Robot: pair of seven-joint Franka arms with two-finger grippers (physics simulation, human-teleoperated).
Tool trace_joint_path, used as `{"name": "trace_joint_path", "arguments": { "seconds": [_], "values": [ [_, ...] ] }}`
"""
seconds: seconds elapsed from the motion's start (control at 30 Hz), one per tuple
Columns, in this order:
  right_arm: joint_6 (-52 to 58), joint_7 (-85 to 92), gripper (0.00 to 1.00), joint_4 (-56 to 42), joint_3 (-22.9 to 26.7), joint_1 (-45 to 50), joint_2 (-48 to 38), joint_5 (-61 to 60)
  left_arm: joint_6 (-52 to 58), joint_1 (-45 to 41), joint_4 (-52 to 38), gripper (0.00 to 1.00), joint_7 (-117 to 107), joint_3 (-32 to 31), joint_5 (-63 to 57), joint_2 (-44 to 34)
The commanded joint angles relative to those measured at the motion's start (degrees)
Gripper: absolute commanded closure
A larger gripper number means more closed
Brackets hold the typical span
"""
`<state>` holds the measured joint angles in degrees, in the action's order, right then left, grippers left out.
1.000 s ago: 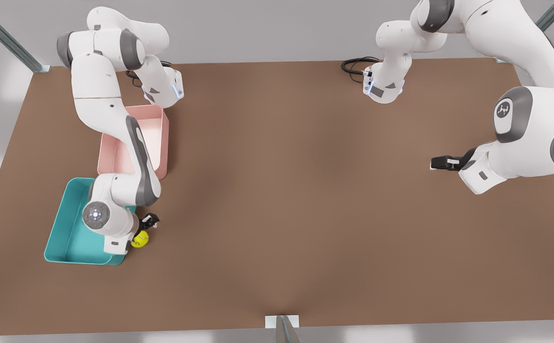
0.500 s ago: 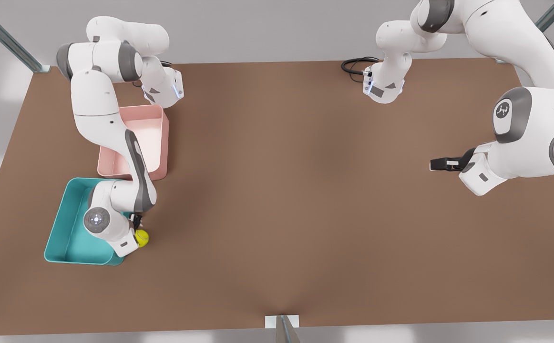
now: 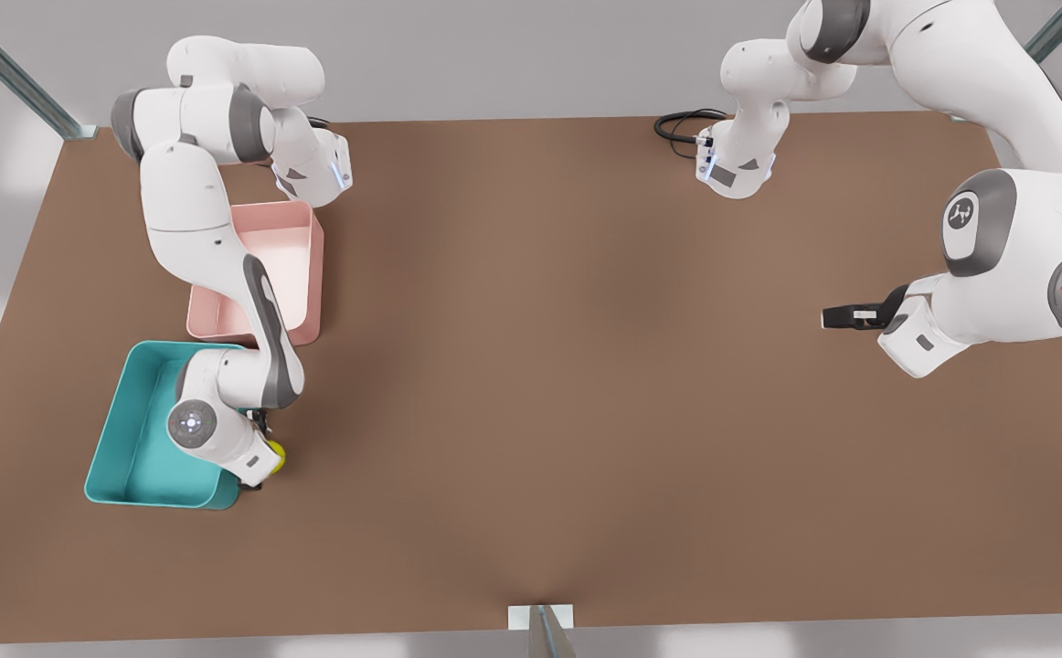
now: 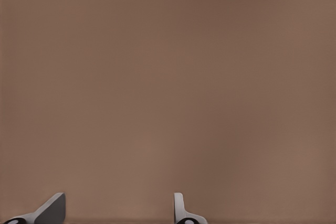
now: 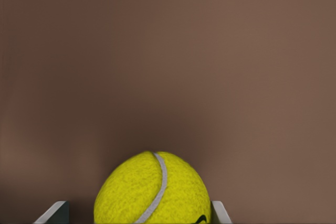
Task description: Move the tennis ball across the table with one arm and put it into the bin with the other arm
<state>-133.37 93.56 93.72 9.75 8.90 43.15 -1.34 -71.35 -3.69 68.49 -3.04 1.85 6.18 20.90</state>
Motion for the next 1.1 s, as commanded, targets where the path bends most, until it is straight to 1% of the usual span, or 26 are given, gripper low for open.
{"name": "trace_joint_path", "arguments": {
  "seconds": [0.0,0.2,0.43,0.47,0.5,0.57,0.63,0.73,0.9,1.0,1.07],
  "values": [
    [-0.4,12.5,0.00,0.0,0.0,-0.2,0.3,-0.4,0.1,0.1,0.0,0.00,-1.4,0.0,0.0,-0.1],
    [-2.4,12.5,0.00,0.1,0.0,-0.6,2.4,-1.6,0.1,0.0,0.0,0.00,-1.4,0.0,0.0,-0.1],
    [-2.4,12.2,0.00,0.1,0.0,-0.6,2.7,-2.3,0.1,0.0,0.1,0.00,-1.4,0.0,0.0,0.3],
    [-2.4,12.2,0.02,0.1,0.0,-0.6,2.8,-2.7,0.1,0.0,0.1,0.00,-1.4,0.0,0.0,0.2],
    [-2.4,12.2,0.16,0.1,0.0,-0.6,2.8,-2.7,0.1,0.1,0.1,0.00,-1.4,0.0,0.0,0.2],
    [-1.7,12.2,0.31,0.1,0.0,-0.6,2.4,-2.7,0.1,0.3,0.1,0.00,-1.4,0.0,0.0,0.2],
    [-1.5,12.2,0.42,0.1,0.0,-0.6,2.0,-2.8,0.1,0.4,0.1,0.00,-1.4,0.1,-0.1,0.4],
    [0.2,12.2,0.47,0.0,-0.1,-0.8,1.1,-4.4,0.1,0.4,0.1,0.00,-1.4,0.1,-0.2,0.4],
    [3.8,12.3,0.47,-0.7,-0.2,-0.8,-0.6,-6.7,0.9,0.6,0.2,0.00,-1.4,0.1,-0.2,0.5],
    [5.6,12.0,0.46,-1.5,-0.3,-0.4,-2.6,-11.0,0.9,0.6,0.2,0.00,-1.4,0.1,-0.2,0.5],
    [5.8,9.4,0.46,-2.0,0.0,-0.6,-4.8,-11.0,0.9,0.6,0.1,0.00,-1.4,0.1,-0.3,0.5]
  ]
}}
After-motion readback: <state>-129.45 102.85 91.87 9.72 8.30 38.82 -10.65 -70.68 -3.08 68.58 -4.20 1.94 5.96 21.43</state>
